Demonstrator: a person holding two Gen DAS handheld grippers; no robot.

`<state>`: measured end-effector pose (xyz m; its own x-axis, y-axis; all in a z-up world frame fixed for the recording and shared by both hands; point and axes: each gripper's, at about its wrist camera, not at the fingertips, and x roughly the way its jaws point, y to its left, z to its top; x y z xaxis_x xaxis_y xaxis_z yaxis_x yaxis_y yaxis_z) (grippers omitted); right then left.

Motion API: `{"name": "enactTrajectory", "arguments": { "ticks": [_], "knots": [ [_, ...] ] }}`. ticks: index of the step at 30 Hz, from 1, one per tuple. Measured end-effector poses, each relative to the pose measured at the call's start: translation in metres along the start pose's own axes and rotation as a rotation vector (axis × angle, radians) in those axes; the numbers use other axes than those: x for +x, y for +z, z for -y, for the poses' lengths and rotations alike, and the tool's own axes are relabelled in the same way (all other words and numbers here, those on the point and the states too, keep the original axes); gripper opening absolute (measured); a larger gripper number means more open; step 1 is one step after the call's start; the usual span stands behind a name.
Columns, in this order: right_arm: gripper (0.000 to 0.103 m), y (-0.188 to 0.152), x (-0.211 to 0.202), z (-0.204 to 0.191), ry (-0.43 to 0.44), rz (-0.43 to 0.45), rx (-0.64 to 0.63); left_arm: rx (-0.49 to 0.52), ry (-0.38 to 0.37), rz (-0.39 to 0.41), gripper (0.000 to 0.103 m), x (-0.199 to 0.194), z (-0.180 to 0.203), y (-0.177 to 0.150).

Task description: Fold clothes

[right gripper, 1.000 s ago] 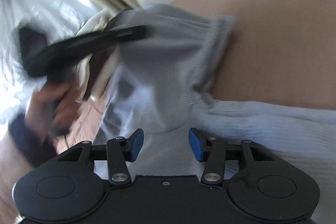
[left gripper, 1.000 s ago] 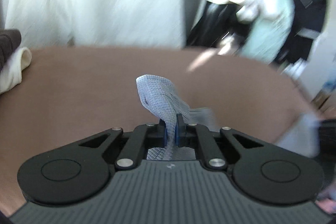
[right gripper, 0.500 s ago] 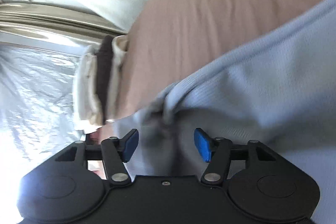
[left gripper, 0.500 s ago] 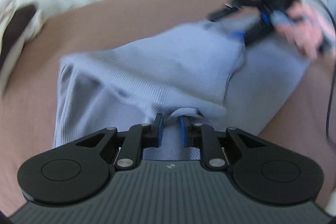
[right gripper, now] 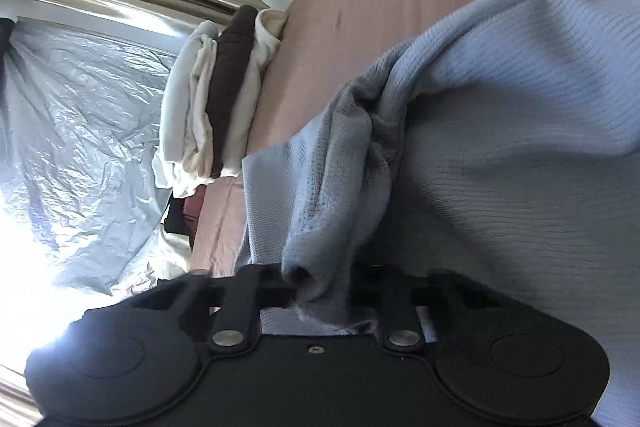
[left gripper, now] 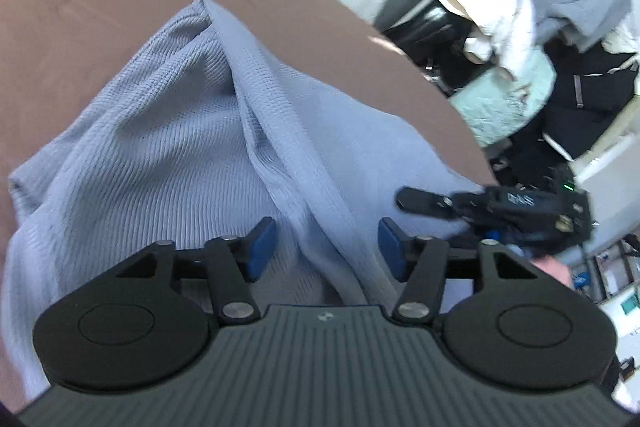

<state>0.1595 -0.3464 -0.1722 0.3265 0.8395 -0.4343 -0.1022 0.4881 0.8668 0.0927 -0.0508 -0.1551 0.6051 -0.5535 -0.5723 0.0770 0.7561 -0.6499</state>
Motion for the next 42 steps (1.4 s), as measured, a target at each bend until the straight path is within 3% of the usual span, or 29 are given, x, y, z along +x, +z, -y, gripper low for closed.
{"name": "enactTrajectory", "arguments": {
  "ticks": [1,2,6,7,8,11,12,13,15,16,17,19,21,24,27,29,30,31,32,34,37,39,40,42],
  "knots": [
    [0.016,0.000,0.002,0.001,0.020,0.004,0.017,-0.007,-0.004,0.010,0.025,0.003,-0.001,0.003],
    [0.015,0.000,0.002,0.002,0.057,0.005,0.047,-0.017,-0.009,0.023,0.005,0.004,-0.001,0.006],
    [0.015,-0.010,-0.008,0.012,0.383,0.010,0.292,-0.054,-0.083,0.140,0.003,-0.022,0.003,0.019],
    [0.015,-0.010,-0.008,0.011,0.413,-0.009,0.321,-0.047,-0.073,0.157,0.004,-0.030,0.005,0.022],
    [0.015,-0.009,-0.008,0.007,0.360,-0.046,0.292,-0.032,-0.030,0.135,0.004,-0.033,0.005,0.024],
    [0.026,-0.004,-0.003,-0.017,-0.087,-0.124,0.019,0.059,0.162,0.022,0.006,-0.028,0.002,0.020],
    [0.030,-0.003,-0.001,-0.021,-0.150,-0.126,-0.025,0.078,0.206,-0.001,0.007,-0.024,-0.001,0.016],
    [0.031,-0.001,-0.002,-0.022,-0.159,-0.126,-0.039,0.057,0.199,-0.006,0.009,-0.023,-0.006,0.016],
    [0.058,0.006,-0.010,-0.021,-0.092,-0.105,-0.007,-0.007,0.154,-0.007,0.022,-0.023,-0.016,0.018],
    [0.062,0.010,-0.017,-0.022,-0.049,-0.077,0.006,-0.038,0.132,-0.008,0.027,-0.022,-0.021,0.019],
    [0.065,0.014,-0.024,-0.024,-0.018,-0.049,0.006,-0.055,0.111,0.004,0.031,-0.024,-0.023,0.022],
    [0.070,0.022,-0.037,-0.029,0.000,-0.002,-0.024,-0.060,0.094,0.050,0.048,-0.026,-0.024,0.034],
    [0.073,0.031,-0.045,-0.027,-0.004,0.039,-0.039,-0.054,0.091,0.065,0.051,-0.024,-0.026,0.045],
    [0.076,0.046,-0.037,-0.019,-0.012,0.059,-0.021,-0.046,0.101,0.001,0.054,0.004,-0.031,0.060],
    [0.076,0.053,-0.023,-0.011,-0.036,0.049,-0.021,-0.050,0.094,-0.020,0.054,0.034,-0.036,0.071],
    [0.075,0.051,-0.015,-0.005,-0.066,0.033,-0.044,-0.037,0.080,0.000,0.038,0.045,-0.035,0.080],
    [0.062,0.048,-0.014,-0.005,-0.090,0.053,-0.081,-0.017,0.095,-0.002,0.004,0.050,-0.032,0.084],
    [0.048,0.048,-0.009,-0.009,-0.117,0.085,-0.125,0.012,0.111,0.002,0.004,0.052,-0.026,0.087],
    [0.016,0.048,-0.006,-0.013,-0.145,0.117,-0.171,0.045,0.130,0.037,0.004,0.050,-0.020,0.091],
    [0.015,0.047,-0.004,-0.026,-0.188,0.193,-0.275,0.125,0.188,0.118,0.004,0.047,-0.002,0.099],
    [0.015,0.041,-0.014,-0.039,-0.158,0.289,-0.383,0.284,0.271,0.207,0.005,0.047,0.028,0.106],
    [0.016,0.044,-0.010,-0.044,-0.215,0.283,-0.424,0.339,0.333,0.170,0.007,0.056,0.032,0.108],
    [0.015,0.044,-0.004,-0.043,-0.290,0.262,-0.448,0.343,0.373,0.142,0.012,0.063,0.031,0.107],
    [0.035,0.044,0.004,-0.040,-0.420,0.231,-0.482,0.344,0.445,0.101,0.014,0.074,0.030,0.104]
  ]
}}
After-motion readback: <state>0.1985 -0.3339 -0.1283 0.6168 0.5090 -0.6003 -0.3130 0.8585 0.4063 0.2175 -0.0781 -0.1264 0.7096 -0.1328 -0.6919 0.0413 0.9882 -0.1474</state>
